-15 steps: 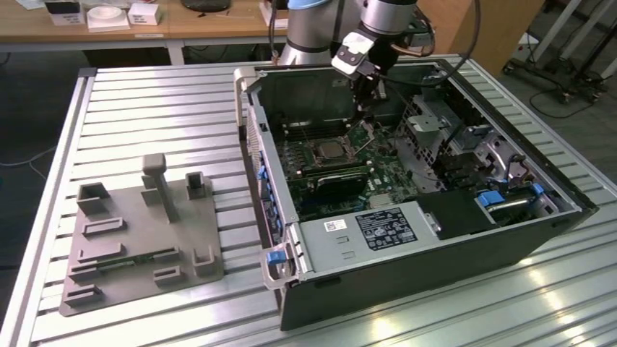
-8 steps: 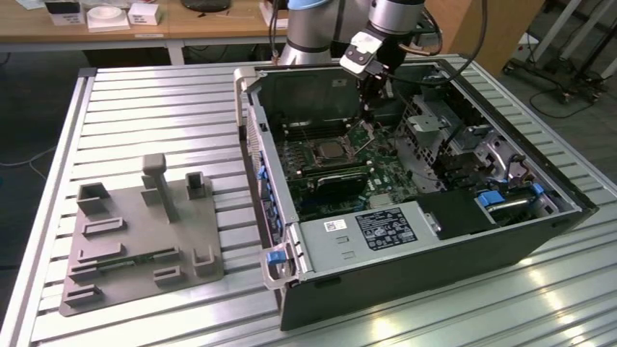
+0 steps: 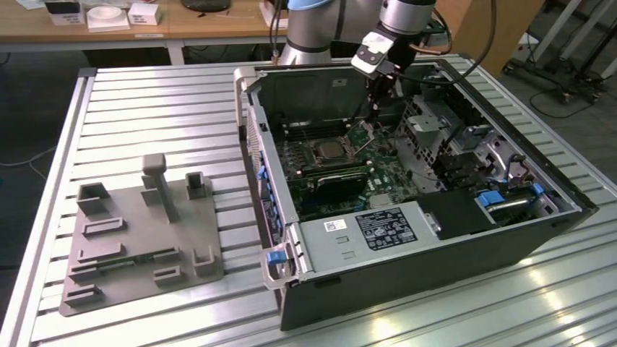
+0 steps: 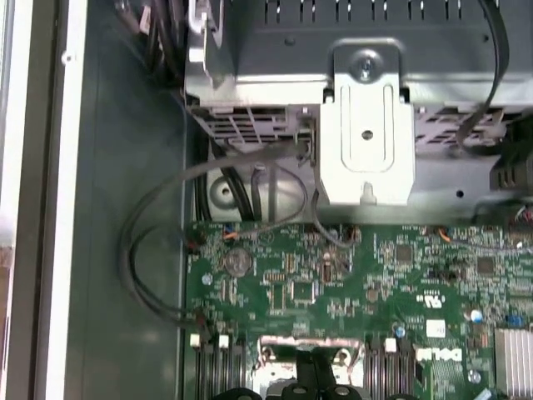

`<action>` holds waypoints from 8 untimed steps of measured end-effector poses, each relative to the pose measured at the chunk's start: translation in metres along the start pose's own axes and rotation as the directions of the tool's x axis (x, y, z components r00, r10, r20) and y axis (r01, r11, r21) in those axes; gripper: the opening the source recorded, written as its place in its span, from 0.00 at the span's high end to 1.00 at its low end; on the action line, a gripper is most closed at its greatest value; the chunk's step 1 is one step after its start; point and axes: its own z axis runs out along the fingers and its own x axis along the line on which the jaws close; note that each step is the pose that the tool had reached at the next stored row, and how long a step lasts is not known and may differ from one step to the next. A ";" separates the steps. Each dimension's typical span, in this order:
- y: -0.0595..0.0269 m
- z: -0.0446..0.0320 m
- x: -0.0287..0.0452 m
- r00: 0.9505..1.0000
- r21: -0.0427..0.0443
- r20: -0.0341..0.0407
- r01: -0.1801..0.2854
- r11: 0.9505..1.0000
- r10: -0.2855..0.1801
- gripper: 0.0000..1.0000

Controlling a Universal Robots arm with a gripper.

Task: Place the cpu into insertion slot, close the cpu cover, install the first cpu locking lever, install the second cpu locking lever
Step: 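Close the cpu cover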

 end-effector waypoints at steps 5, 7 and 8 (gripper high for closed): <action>0.0097 0.0018 0.0001 1.000 0.000 0.000 0.000 1.000 0.000 0.90; 0.0126 0.0029 0.0003 1.000 0.000 0.000 0.000 1.000 0.000 0.90; 0.0137 0.0035 0.0003 1.000 0.000 0.000 0.000 1.000 0.000 0.90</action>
